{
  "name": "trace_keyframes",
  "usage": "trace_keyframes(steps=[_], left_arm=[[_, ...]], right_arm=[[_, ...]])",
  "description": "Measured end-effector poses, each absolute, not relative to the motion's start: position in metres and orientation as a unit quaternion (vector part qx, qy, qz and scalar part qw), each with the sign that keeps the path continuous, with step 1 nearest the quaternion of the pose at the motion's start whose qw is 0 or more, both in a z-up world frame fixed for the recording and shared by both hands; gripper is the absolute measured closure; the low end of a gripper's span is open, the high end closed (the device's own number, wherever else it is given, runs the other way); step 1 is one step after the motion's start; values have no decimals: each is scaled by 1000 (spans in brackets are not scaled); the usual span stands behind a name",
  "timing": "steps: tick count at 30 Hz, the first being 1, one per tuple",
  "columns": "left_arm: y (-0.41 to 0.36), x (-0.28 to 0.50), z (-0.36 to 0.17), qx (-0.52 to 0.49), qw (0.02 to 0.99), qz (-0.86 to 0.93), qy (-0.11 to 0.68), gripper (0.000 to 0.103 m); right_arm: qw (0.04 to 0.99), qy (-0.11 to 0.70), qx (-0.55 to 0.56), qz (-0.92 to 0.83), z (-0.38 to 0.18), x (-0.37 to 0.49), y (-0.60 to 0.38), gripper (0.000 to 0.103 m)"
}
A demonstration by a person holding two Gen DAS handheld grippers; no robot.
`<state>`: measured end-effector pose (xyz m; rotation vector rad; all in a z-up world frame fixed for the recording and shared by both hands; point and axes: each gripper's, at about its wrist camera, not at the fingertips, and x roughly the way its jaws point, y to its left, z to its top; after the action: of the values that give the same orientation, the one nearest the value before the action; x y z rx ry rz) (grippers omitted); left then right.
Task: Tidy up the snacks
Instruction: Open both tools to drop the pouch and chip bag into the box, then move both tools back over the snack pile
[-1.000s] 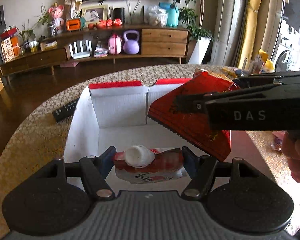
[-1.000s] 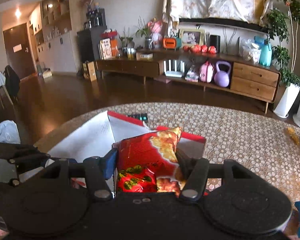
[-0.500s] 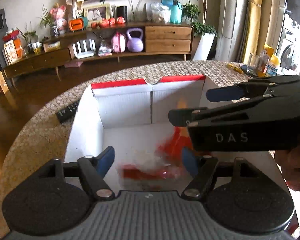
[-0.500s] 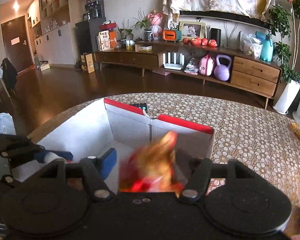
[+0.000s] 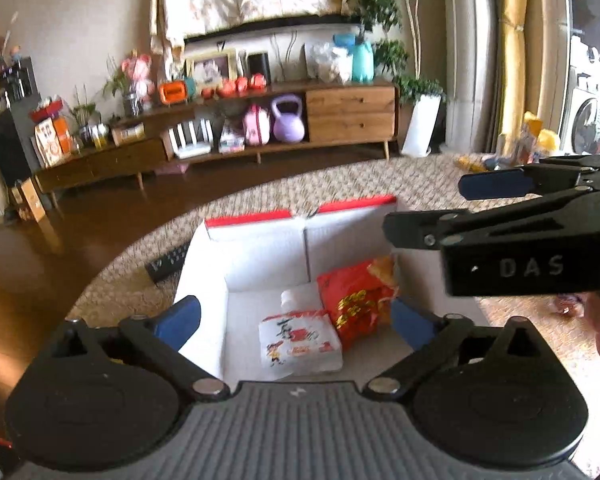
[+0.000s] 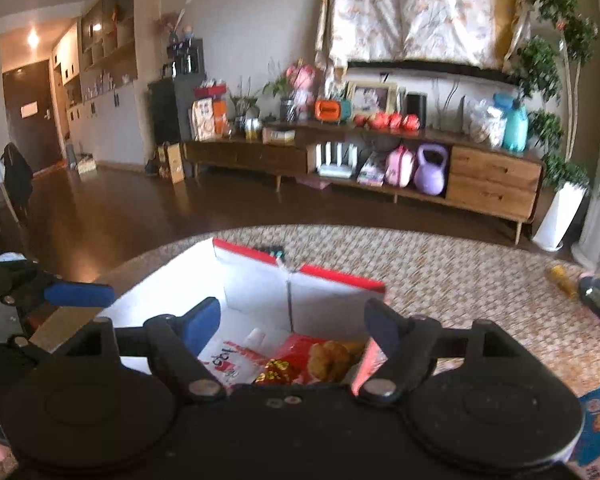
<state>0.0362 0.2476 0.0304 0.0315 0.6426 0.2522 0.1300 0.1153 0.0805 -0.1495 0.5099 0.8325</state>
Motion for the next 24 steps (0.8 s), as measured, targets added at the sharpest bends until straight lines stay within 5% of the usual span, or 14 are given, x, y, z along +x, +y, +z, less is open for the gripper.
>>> trace_keyframes(steps=[24], left_arm=[[125,19,65,45,962,58,265,0]], right_arm=[[931,198,7,308,105,68,-58,1]])
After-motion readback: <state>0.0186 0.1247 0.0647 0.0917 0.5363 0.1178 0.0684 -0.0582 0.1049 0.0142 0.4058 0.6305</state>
